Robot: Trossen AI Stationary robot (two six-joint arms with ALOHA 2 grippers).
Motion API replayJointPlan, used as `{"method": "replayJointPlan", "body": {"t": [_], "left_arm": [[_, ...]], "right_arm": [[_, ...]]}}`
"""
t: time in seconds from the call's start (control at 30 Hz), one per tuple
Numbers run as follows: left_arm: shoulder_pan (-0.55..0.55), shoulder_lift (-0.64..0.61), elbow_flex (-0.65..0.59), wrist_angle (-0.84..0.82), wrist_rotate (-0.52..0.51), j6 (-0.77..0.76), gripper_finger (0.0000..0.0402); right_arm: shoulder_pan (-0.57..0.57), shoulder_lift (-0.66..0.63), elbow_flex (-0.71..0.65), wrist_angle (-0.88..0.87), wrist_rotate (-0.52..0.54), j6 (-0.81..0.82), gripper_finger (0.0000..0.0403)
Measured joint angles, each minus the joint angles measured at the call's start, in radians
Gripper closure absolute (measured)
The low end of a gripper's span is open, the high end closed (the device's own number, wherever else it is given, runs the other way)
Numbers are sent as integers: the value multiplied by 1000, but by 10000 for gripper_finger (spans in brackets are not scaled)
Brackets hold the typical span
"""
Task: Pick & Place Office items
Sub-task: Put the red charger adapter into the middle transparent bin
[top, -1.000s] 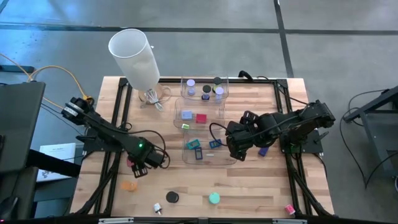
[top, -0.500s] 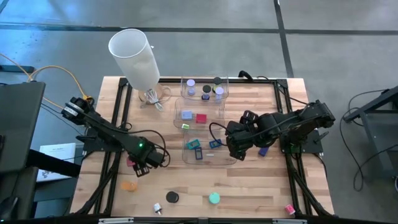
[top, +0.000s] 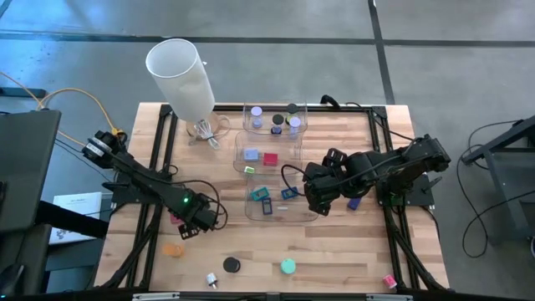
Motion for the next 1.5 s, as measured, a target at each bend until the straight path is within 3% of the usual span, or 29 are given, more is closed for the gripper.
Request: {"method": "replayJointPlan", "body": {"t": [0.17, 0.63, 1.03, 1.5], "left_arm": [[-10, 0, 0, -11, 80, 39, 58], [47, 0, -101, -33, 110, 44, 58], [47, 0, -134, 54, 118, 103, 58], [63, -1, -282, 220, 178, 93, 58]], "right_arm": [[0, 0, 0, 5, 0, 0, 81], [0, 0, 0, 18, 0, 0, 81], [0, 0, 0, 18, 0, 0, 81], [0, 0, 0, 19, 0, 0, 81]]}}
